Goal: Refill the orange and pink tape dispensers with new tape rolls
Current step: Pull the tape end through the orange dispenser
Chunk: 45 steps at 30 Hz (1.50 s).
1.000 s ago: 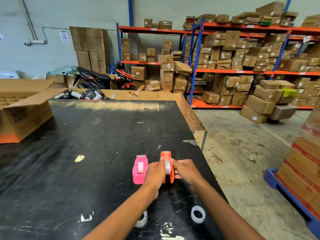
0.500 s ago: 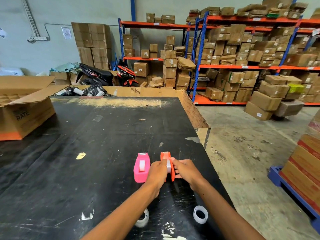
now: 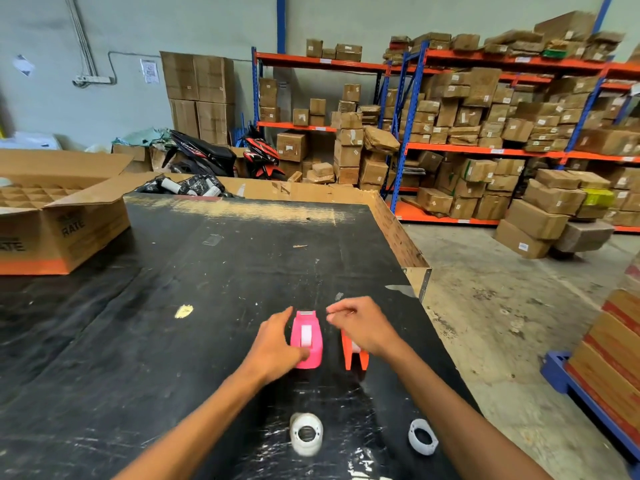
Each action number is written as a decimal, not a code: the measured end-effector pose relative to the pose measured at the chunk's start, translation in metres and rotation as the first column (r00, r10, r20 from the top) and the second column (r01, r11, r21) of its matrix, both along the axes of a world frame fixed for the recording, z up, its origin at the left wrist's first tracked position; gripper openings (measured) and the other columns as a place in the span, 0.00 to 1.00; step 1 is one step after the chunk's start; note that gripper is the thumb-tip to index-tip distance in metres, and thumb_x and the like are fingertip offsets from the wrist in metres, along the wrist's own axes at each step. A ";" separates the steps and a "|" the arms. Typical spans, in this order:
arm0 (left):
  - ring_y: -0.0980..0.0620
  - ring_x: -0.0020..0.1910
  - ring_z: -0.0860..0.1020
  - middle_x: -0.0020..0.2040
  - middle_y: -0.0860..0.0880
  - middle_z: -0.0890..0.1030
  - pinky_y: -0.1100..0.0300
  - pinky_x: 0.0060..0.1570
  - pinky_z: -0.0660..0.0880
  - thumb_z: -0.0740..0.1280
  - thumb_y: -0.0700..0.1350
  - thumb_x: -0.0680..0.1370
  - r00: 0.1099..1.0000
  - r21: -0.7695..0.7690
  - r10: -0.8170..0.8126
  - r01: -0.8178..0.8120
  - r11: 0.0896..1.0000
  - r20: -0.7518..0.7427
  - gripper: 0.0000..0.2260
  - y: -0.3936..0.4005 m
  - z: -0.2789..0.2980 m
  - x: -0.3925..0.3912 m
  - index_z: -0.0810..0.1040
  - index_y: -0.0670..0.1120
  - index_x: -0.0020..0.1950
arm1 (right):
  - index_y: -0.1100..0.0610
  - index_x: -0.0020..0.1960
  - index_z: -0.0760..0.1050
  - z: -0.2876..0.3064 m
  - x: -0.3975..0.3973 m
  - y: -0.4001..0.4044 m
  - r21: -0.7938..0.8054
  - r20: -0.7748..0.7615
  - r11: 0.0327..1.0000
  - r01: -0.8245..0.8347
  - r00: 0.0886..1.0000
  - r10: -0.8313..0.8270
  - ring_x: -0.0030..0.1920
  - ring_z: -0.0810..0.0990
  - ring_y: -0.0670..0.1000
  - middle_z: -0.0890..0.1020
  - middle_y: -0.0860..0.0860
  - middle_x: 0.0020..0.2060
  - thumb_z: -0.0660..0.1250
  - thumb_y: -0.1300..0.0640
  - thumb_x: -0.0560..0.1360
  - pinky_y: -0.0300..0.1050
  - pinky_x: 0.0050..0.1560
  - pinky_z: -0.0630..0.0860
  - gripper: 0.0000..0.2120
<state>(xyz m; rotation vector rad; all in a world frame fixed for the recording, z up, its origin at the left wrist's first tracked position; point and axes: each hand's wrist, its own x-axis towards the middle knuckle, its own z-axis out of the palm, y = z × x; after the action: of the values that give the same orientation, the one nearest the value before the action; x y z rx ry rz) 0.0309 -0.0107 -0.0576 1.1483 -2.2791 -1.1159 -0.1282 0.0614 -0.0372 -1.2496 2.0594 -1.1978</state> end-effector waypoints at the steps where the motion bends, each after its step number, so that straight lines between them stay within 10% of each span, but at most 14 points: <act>1: 0.48 0.76 0.61 0.76 0.44 0.64 0.60 0.72 0.58 0.73 0.39 0.68 0.996 -0.003 -0.052 0.053 0.999 0.075 0.40 -0.005 -0.004 0.004 0.58 0.41 0.76 | 0.60 0.51 0.82 -0.001 0.007 -0.006 0.094 -0.078 0.993 -0.078 0.993 0.085 0.38 0.74 0.47 0.79 0.52 0.37 0.69 0.63 0.71 0.39 0.40 0.71 0.09; 6: 0.55 0.56 0.80 0.56 0.54 0.83 0.55 0.58 0.74 0.75 0.58 0.65 0.966 -0.113 -0.205 0.224 0.968 0.156 0.23 -0.025 -0.025 0.014 0.78 0.57 0.59 | 0.62 0.57 0.78 0.004 0.032 -0.032 0.515 -0.355 0.853 -0.084 0.885 0.302 0.48 0.80 0.58 0.81 0.60 0.47 0.67 0.61 0.72 0.46 0.45 0.73 0.14; 11: 0.50 0.60 0.76 0.60 0.55 0.80 0.52 0.55 0.74 0.66 0.68 0.64 0.972 -0.321 -0.174 0.217 0.922 0.159 0.34 -0.016 -0.031 0.014 0.69 0.58 0.67 | 0.63 0.59 0.77 0.009 0.039 -0.043 0.594 -0.367 0.804 0.021 0.896 0.248 0.34 0.80 0.56 0.83 0.62 0.52 0.70 0.62 0.70 0.45 0.37 0.77 0.18; 19: 0.48 0.52 0.79 0.51 0.52 0.83 0.51 0.49 0.75 0.63 0.73 0.64 0.972 -0.327 -0.151 0.204 0.923 0.180 0.30 -0.021 -0.035 0.011 0.73 0.57 0.59 | 0.64 0.54 0.76 0.002 0.057 -0.028 0.428 -0.685 0.901 0.078 0.679 0.266 0.56 0.79 0.65 0.81 0.63 0.54 0.63 0.65 0.73 0.51 0.48 0.73 0.11; 27: 0.53 0.75 0.62 0.73 0.51 0.68 0.54 0.73 0.61 0.65 0.65 0.70 0.993 -0.171 -0.113 0.104 0.980 -0.043 0.38 -0.010 -0.021 0.021 0.58 0.54 0.77 | 0.54 0.44 0.76 0.010 0.030 0.025 0.106 -0.534 0.994 0.016 0.845 0.043 0.43 0.79 0.56 0.82 0.51 0.39 0.69 0.53 0.68 0.54 0.43 0.77 0.07; 32: 0.54 0.37 0.79 0.37 0.46 0.82 0.49 0.52 0.79 0.67 0.49 0.77 0.878 0.195 0.039 0.062 0.979 -0.478 0.13 0.036 0.015 0.017 0.85 0.41 0.47 | 0.49 0.54 0.77 0.019 0.040 0.048 0.036 -0.522 0.994 -0.102 0.846 0.106 0.48 0.77 0.53 0.78 0.53 0.45 0.69 0.56 0.70 0.53 0.49 0.75 0.13; 37: 0.51 0.38 0.81 0.41 0.36 0.85 0.55 0.46 0.82 0.69 0.46 0.75 0.834 0.355 0.150 0.059 0.933 -0.532 0.11 0.055 0.019 0.012 0.86 0.40 0.43 | 0.55 0.60 0.76 0.017 0.062 0.061 -0.088 -0.389 0.986 -0.142 0.916 0.097 0.47 0.76 0.53 0.75 0.55 0.46 0.68 0.58 0.72 0.50 0.49 0.76 0.17; 45: 0.59 0.31 0.82 0.30 0.50 0.85 0.70 0.32 0.77 0.69 0.40 0.75 0.791 0.430 0.159 0.142 0.892 -0.591 0.08 0.068 0.023 0.013 0.84 0.39 0.39 | 0.56 0.47 0.81 0.002 0.075 0.077 -0.264 -0.355 0.964 -0.008 0.930 -0.090 0.42 0.78 0.47 0.80 0.52 0.43 0.64 0.50 0.70 0.32 0.40 0.71 0.13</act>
<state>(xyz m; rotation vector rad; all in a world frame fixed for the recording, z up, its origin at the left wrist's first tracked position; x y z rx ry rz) 0.0440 0.0570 -0.0346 0.7578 -1.5372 -1.7763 -0.0532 0.1386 -0.0348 -1.6692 2.2473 -1.3772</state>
